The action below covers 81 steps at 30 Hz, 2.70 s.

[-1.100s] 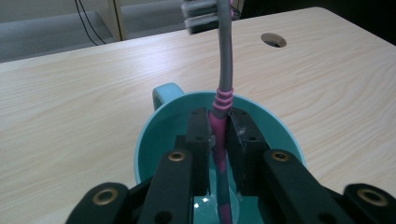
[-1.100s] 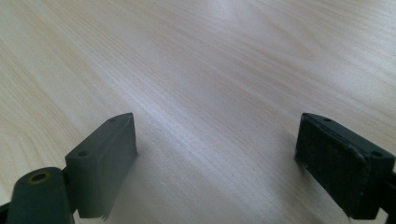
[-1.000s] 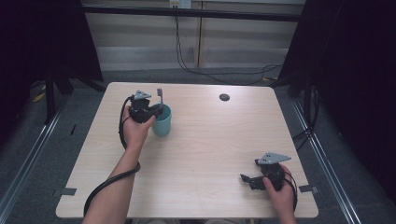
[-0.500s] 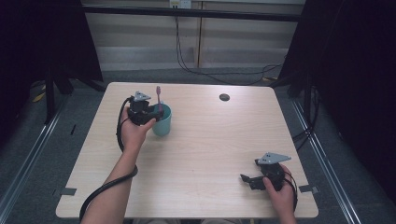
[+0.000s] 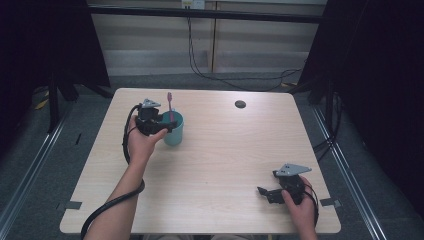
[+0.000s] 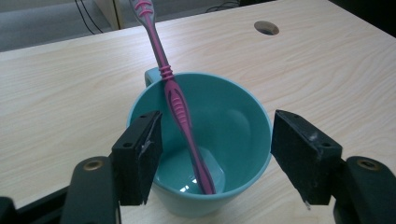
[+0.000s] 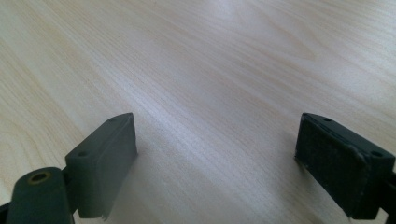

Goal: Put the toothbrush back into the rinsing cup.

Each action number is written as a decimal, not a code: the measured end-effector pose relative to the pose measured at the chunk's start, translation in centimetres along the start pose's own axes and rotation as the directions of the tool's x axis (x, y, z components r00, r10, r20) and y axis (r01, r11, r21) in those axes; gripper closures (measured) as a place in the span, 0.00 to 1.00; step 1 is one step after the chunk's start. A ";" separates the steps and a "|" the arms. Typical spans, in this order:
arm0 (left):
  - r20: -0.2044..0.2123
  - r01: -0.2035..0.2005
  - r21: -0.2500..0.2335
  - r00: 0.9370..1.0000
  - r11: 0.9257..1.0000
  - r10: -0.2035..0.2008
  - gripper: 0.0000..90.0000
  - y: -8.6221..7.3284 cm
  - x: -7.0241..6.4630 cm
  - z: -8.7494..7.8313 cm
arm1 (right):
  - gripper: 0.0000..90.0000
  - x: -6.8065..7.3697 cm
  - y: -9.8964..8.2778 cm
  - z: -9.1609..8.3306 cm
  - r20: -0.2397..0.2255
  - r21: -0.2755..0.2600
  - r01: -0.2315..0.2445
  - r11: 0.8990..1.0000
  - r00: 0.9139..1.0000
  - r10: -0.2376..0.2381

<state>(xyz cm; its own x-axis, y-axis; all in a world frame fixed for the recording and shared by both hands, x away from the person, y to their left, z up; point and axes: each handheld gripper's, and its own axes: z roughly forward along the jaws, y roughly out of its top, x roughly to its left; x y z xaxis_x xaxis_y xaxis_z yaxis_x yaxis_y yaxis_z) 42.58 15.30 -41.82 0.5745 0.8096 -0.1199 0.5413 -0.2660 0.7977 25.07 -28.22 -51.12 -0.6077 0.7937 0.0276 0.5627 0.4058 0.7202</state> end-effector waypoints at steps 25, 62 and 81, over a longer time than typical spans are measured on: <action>0.030 0.045 0.014 0.999 0.999 -0.046 0.23 -0.8 0.1 -2.6 | 0.14 0.0 0.0 0.0 0.000 -0.001 0.000 1.000 1.000 0.000; 0.071 0.037 0.037 0.997 0.999 -0.039 0.19 -4.0 -0.3 -4.1 | 0.14 0.0 0.0 0.0 0.000 -0.001 0.000 1.000 1.000 0.000; 0.088 0.014 0.054 0.996 0.998 -0.018 0.19 -6.5 -0.4 -4.3 | 0.14 0.0 0.0 0.0 0.000 -0.001 0.001 1.000 1.000 -0.001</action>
<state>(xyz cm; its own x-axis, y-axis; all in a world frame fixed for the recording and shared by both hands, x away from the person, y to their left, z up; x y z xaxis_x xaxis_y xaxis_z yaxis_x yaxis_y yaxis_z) 36.20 18.99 -44.44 0.6162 0.7654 -0.1858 0.5811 -0.2826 0.7632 25.08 -28.23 -51.13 -0.6083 0.7933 0.0269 0.5614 0.4060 0.7212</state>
